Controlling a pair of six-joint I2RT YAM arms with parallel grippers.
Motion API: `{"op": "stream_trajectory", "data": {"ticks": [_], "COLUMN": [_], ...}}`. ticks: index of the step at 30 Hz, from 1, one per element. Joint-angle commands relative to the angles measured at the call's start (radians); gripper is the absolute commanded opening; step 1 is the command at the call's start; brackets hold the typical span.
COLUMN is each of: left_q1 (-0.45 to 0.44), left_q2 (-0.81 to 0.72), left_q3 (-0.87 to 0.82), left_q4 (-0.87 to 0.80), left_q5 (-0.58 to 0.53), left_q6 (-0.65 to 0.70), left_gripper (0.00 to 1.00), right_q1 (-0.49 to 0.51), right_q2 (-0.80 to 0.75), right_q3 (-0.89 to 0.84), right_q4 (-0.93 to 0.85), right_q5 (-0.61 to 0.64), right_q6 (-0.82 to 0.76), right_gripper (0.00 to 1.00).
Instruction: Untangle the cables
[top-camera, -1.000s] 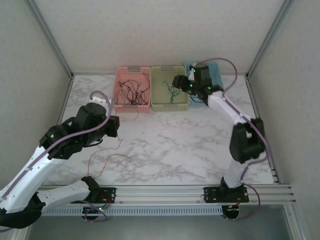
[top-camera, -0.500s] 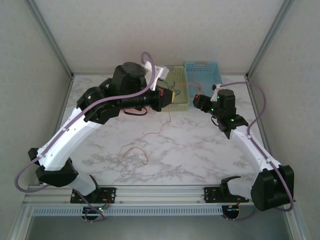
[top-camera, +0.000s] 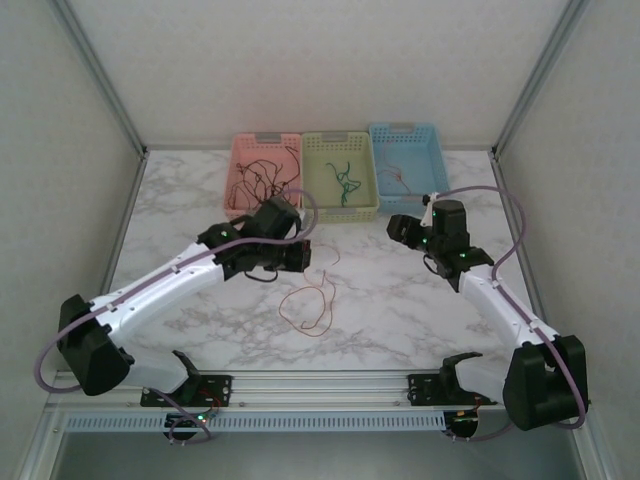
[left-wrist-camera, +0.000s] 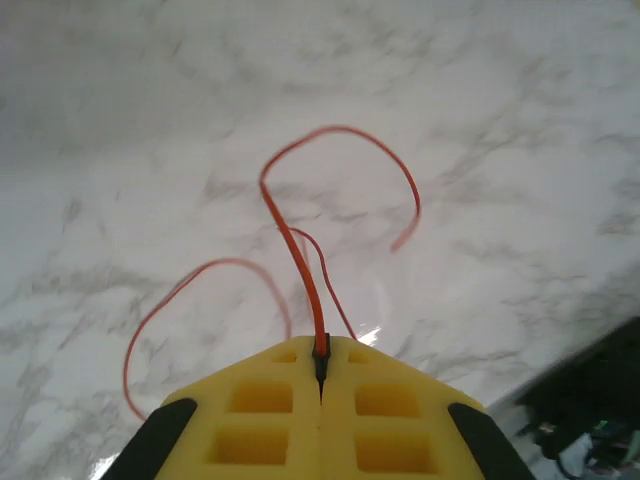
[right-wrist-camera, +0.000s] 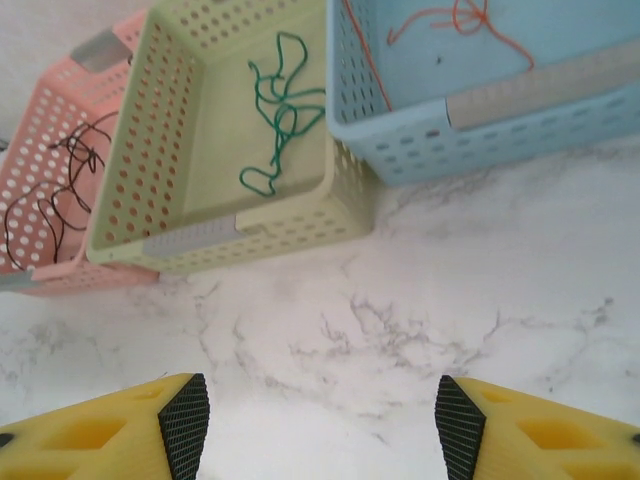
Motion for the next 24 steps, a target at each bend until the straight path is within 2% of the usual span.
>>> {"op": "stream_trajectory", "data": {"ticks": [1, 4, 8, 11, 13, 15, 16, 19, 21, 24], "left_q1": [-0.004, -0.004, -0.004, -0.004, -0.004, -0.004, -0.004, -0.004, 0.001, 0.044], "left_q2": [-0.042, -0.051, -0.030, 0.002, 0.007, 0.013, 0.013, -0.024, -0.085, -0.199], "left_q3": [-0.132, -0.231, -0.316, -0.357, -0.375, -0.380, -0.380, -0.365, -0.342, -0.311], "left_q4": [0.133, 0.157, 0.189, 0.191, 0.195, 0.187, 0.171, 0.103, 0.035, -0.051], "left_q5": [0.031, 0.004, 0.024, 0.026, 0.042, 0.067, 0.067, 0.056, -0.003, -0.056], "left_q6": [-0.084, -0.105, -0.122, -0.124, -0.126, -0.118, -0.112, -0.072, -0.059, -0.048], "left_gripper": [0.00, 0.00, 0.00, 0.08, 0.24, 0.45, 0.50, 0.63, 0.69, 0.73], "right_q1": [0.036, 0.091, 0.192, 0.267, 0.304, 0.329, 0.345, 0.396, 0.429, 0.467], "right_q2": [0.007, 0.044, 0.105, 0.157, 0.187, 0.224, 0.243, 0.285, 0.301, 0.333], "right_q3": [-0.018, -0.017, -0.027, -0.027, -0.019, 0.001, 0.017, 0.063, 0.085, 0.109], "right_q4": [-0.009, -0.024, -0.018, -0.006, 0.000, -0.011, -0.024, -0.077, -0.103, -0.114], "right_q5": [-0.056, -0.087, -0.077, -0.057, -0.051, -0.051, -0.051, -0.005, 0.053, 0.064], "right_q6": [0.020, 0.020, 0.029, 0.028, 0.025, 0.016, 0.007, -0.026, -0.030, 0.003], "right_gripper": [0.64, 0.65, 0.64, 0.65, 0.65, 0.65, 0.65, 0.65, 0.66, 0.68]}}
